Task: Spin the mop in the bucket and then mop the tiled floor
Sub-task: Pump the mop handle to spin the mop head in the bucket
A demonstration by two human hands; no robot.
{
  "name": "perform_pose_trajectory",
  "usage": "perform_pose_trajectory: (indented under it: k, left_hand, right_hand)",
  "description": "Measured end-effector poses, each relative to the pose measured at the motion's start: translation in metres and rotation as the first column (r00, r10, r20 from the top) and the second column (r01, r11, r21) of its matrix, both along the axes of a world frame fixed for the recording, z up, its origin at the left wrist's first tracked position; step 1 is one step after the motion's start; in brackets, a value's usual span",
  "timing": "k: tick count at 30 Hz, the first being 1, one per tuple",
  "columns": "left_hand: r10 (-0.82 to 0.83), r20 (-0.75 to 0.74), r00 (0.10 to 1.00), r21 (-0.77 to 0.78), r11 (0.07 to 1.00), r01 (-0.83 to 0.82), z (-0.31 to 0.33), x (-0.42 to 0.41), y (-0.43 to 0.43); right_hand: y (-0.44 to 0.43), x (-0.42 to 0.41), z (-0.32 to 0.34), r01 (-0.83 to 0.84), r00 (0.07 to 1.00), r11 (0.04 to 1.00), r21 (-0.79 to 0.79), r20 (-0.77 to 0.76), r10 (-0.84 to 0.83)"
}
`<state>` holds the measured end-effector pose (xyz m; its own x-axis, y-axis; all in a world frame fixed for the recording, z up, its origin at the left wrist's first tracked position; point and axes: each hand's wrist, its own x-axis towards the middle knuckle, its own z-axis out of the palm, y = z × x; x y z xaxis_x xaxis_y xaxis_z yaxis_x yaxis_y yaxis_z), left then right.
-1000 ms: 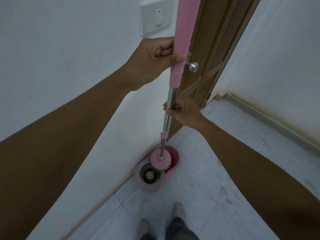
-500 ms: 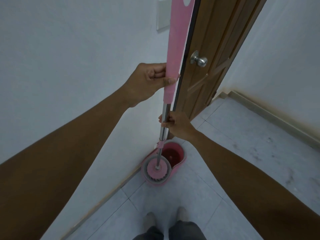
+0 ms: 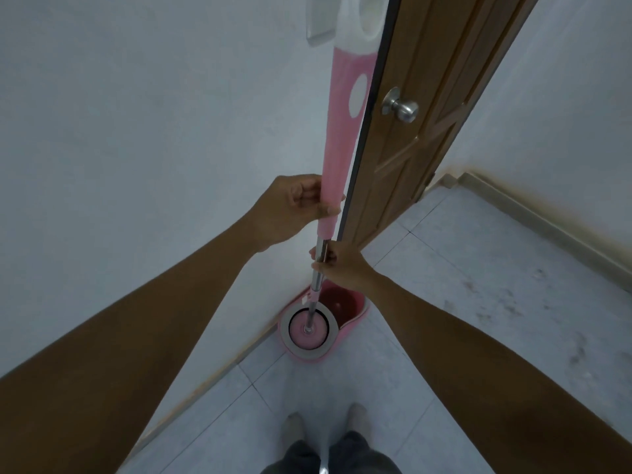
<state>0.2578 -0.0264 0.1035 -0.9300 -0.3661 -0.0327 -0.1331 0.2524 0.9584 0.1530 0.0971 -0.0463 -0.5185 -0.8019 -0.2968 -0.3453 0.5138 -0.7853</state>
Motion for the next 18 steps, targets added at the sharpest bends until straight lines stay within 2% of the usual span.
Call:
perform_pose_trajectory:
  k: [4,9,14,18]
  left_hand:
    - [0.033,0.004,0.999,0.052,0.998,-0.033,-0.012,0.0,-0.008]
    - [-0.004,-0.061,0.998,0.128,0.992,0.012,-0.009,-0.01,-0.024]
    - [-0.027,-0.099,0.995,-0.002,1.0,0.027,-0.03,-0.024,-0.033]
    - [-0.049,-0.126,0.991,-0.112,0.993,0.035,-0.046,-0.039,-0.041]
  right_hand:
    - [-0.007,0.002,-0.011,0.058,0.998,0.996,-0.062,0.039,-0.056]
    - [-0.013,-0.002,-0.027,0.095,0.994,0.983,-0.156,0.07,-0.085]
    - [-0.016,-0.015,-0.055,0.054,0.998,0.984,-0.171,0.026,-0.051]
    - [-0.022,-0.025,-0.073,0.086,0.996,0.973,-0.213,0.051,-0.077]
